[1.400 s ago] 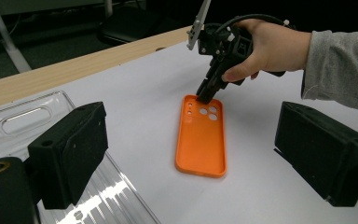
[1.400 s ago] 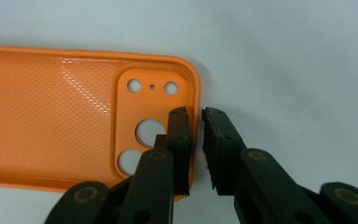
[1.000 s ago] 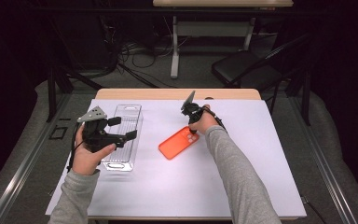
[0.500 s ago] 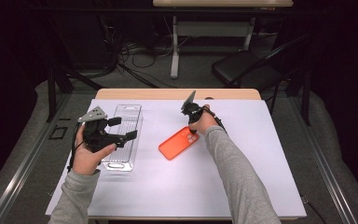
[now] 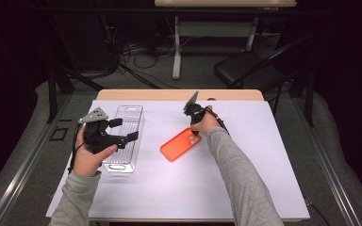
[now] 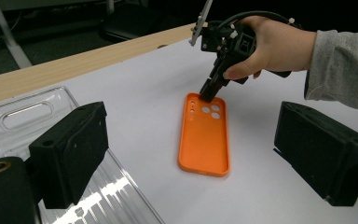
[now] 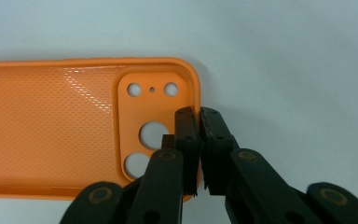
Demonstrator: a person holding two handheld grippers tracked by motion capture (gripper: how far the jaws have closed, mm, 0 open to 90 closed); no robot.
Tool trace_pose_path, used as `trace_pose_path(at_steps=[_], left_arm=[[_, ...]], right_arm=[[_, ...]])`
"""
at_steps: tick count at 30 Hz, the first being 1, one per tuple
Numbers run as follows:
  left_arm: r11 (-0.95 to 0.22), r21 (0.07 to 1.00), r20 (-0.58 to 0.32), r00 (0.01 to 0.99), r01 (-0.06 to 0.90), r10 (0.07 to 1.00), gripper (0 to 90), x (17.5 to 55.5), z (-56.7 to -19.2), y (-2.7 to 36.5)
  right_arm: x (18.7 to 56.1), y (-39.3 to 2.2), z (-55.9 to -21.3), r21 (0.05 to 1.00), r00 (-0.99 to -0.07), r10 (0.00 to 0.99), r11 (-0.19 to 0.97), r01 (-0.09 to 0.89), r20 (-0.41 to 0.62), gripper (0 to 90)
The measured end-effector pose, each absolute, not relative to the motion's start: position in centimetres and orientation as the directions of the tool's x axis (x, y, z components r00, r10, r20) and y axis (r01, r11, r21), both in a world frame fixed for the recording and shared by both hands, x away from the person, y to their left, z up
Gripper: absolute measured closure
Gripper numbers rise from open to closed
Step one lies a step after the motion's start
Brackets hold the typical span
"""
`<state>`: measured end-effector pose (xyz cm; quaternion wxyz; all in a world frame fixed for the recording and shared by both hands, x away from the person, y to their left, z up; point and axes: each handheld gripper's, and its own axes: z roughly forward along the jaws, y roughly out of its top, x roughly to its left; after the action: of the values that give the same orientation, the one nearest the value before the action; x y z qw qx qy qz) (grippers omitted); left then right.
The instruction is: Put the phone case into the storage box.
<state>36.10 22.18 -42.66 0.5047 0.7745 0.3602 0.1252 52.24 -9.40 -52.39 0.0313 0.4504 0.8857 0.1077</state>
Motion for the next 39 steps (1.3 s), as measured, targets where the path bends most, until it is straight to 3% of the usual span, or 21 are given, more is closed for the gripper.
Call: trace_pose_path(at_steps=[39], left_arm=[[-0.223,0.871,-0.176,0.702,0.438,0.69,10.8,36.2,-42.7,22.5]], right_arm=[[51.6,-10.6,-50.7,0.297,-0.599,0.796,0.554,0.778,0.087,87.6]])
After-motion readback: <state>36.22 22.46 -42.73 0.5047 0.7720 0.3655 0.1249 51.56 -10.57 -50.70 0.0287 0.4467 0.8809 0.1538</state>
